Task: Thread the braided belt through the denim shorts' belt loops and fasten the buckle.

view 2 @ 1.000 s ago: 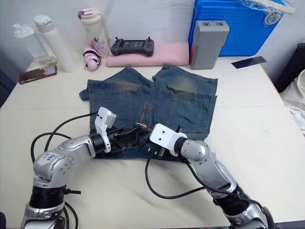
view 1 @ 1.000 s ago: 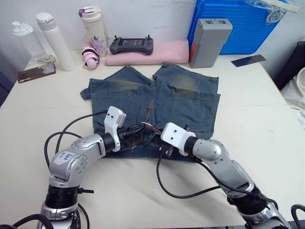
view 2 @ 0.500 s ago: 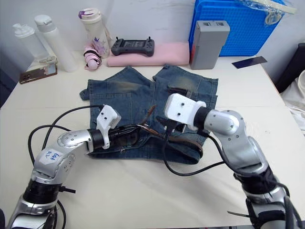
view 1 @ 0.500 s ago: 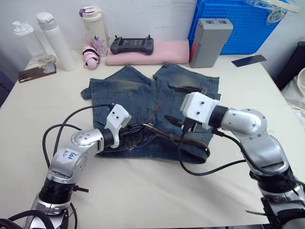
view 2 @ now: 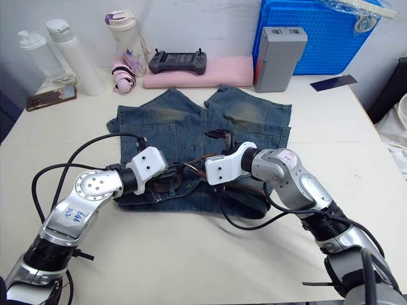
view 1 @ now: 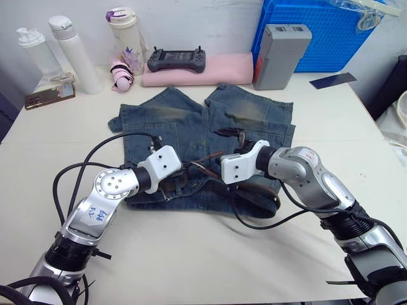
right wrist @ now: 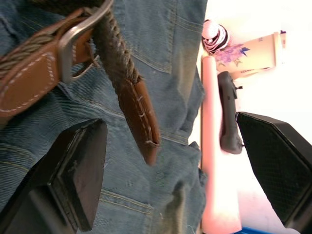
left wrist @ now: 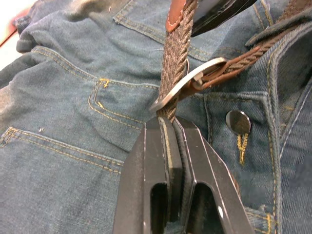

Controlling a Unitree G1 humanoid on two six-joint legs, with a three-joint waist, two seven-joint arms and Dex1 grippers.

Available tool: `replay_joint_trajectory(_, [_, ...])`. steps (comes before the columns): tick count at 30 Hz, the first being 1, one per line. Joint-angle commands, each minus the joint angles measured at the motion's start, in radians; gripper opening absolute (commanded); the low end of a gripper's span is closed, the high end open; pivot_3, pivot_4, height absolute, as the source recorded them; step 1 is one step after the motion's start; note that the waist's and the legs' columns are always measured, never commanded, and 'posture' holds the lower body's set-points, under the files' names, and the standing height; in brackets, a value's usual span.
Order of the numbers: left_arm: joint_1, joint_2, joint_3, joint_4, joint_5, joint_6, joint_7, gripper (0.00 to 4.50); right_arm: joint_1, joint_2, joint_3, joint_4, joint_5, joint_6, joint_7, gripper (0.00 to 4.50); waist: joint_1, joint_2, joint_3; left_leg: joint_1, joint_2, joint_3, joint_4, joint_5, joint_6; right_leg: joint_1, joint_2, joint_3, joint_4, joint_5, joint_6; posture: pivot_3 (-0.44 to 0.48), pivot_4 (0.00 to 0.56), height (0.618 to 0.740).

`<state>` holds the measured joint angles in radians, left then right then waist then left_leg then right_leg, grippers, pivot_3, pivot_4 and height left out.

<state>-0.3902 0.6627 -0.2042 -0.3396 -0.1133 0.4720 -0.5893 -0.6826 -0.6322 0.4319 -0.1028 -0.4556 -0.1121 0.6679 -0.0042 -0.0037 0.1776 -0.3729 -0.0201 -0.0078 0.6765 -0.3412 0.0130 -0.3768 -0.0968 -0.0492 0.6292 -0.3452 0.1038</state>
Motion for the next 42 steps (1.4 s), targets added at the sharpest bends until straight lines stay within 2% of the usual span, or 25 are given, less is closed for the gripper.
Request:
replay_joint_trajectory(1, [0.001,-0.005,0.025,-0.029,0.014,-0.017,-0.007,0.0,0.01,0.017,-0.022,-0.033,0.001,0.004,0.016,2.77,0.0,0.0,0.0,0.0,0.0,0.0,0.0,0.0,0.0,0.0,0.0,0.0,0.0,0.0,0.0,0.0,0.15,0.739])
replay_joint_trajectory(7, [0.003,-0.009,0.029,-0.02,0.023,-0.023,-0.013,0.0,0.033,0.03,-0.034,-0.053,-0.002,0.031,0.033,0.12,0.0,0.0,0.0,0.0,0.0,0.0,0.0,0.0,0.0,0.0,0.0,0.0,0.0,0.0,0.0,0.0,0.15,0.739])
replay_joint_trajectory(11, [-0.004,-0.041,0.066,-0.01,-0.009,0.0,-0.009,0.0,0.052,0.038,-0.042,-0.069,-0.001,0.065,0.043,0.03,0.0,0.0,0.0,0.0,0.0,0.0,0.0,0.0,0.0,0.0,0.0,0.0,0.001,0.0,0.0,0.0,0.15,0.739])
replay_joint_trajectory(14, [-0.002,-0.079,0.144,-0.03,-0.124,0.079,-0.039,1.01,0.066,0.042,-0.049,-0.077,0.0,0.091,0.045,0.0,0.001,0.0,0.0,0.0,0.0,-0.001,0.001,0.0,0.0,0.0,0.0,0.0,0.001,0.0,0.0,0.0,0.15,0.739])
replay_joint_trajectory(16, [-0.004,-0.074,0.192,-0.028,-0.188,0.139,-0.067,1.83,0.074,0.046,-0.054,-0.083,-0.002,0.106,0.045,0.0,0.0,0.0,0.0,0.0,0.0,-0.001,0.001,0.0,0.0,0.0,0.0,0.0,0.001,0.0,0.0,0.0,0.15,0.739])
replay_joint_trajectory(18, [-0.008,-0.076,0.277,-0.013,-0.303,0.21,-0.104,2.57,0.08,0.049,-0.058,-0.088,-0.004,0.121,0.042,0.0,-0.001,0.0,0.0,0.0,0.0,-0.001,0.001,0.0,0.0,0.0,0.0,0.0,0.001,0.0,0.0,0.0,0.15,0.739])
replay_joint_trajectory(19, [-0.008,-0.068,0.315,0.0,-0.354,0.239,-0.13,3.09,0.083,0.051,-0.061,-0.091,-0.002,0.129,0.04,0.0,-0.001,0.0,0.0,0.0,0.001,-0.001,0.001,0.0,0.0,0.0,0.0,0.0,0.001,0.0,0.0,0.0,0.15,0.739])
replay_joint_trajectory(23, [-0.032,-0.021,0.41,0.105,-0.44,0.269,-0.202,3.09,0.095,0.059,-0.068,-0.1,-0.002,0.162,0.034,0.0,-0.001,0.0,0.0,0.0,0.001,-0.001,0.002,0.0,0.0,0.0,0.0,-0.001,0.001,0.0,0.0,0.0,0.15,0.739])
replay_joint_trajectory(26, [-0.116,0.001,0.454,0.3,-0.436,0.257,-0.201,2.28,0.109,0.063,-0.075,-0.109,-0.006,0.178,0.029,0.0,0.003,0.0,0.0,0.0,0.0,-0.002,0.003,0.0,0.0,0.0,0.0,-0.002,0.002,0.0,0.0,0.0,0.15,0.739])
replay_joint_trajectory(27, [-0.134,0.008,0.453,0.344,-0.426,0.242,-0.206,1.84,0.112,0.064,-0.077,-0.112,-0.008,0.181,0.028,0.0,0.002,0.0,0.0,0.0,0.0,-0.003,0.003,0.0,0.0,0.001,0.0,-0.002,0.002,0.0,0.0,0.0,0.15,0.739])
replay_joint_trajectory(30, [-0.166,0.029,0.361,0.464,-0.308,0.138,-0.211,0.59,0.124,0.065,-0.086,-0.126,-0.01,0.193,0.024,0.0,0.0,0.0,0.0,0.0,-0.001,-0.003,0.004,0.0,0.0,0.0,0.0,-0.002,0.005,0.0,0.0,0.0,0.15,0.739])
replay_joint_trajectory(32, [-0.164,0.042,0.281,0.515,-0.218,0.053,-0.225,0.04,0.134,0.065,-0.094,-0.144,-0.008,0.204,0.022,0.0,0.0,0.0,0.0,0.0,-0.001,-0.003,0.004,0.0,0.0,0.0,0.0,-0.003,0.006,0.0,0.0,0.0,0.15,0.739])
replay_joint_trajectory(36, [-0.126,0.056,0.186,0.563,-0.11,-0.064,-0.257,0.04,0.159,0.064,-0.138,-0.186,0.016,0.243,0.016,0.0,0.0,0.0,0.0,-0.001,-0.002,-0.004,0.003,0.0,0.0,-0.001,0.0,-0.003,0.007,0.0,0.0,0.0,0.15,0.739])
replay_joint_trajectory(42, [-0.088,0.055,0.145,0.607,-0.039,-0.154,-0.266,0.04,0.197,0.027,-0.362,-0.278,0.209,0.283,0.048,0.0,0.001,0.0,0.0,-0.001,-0.001,-0.003,0.004,0.0,0.0,-0.001,-0.001,-0.003,0.007,0.0,0.0,0.0,0.15,0.739])
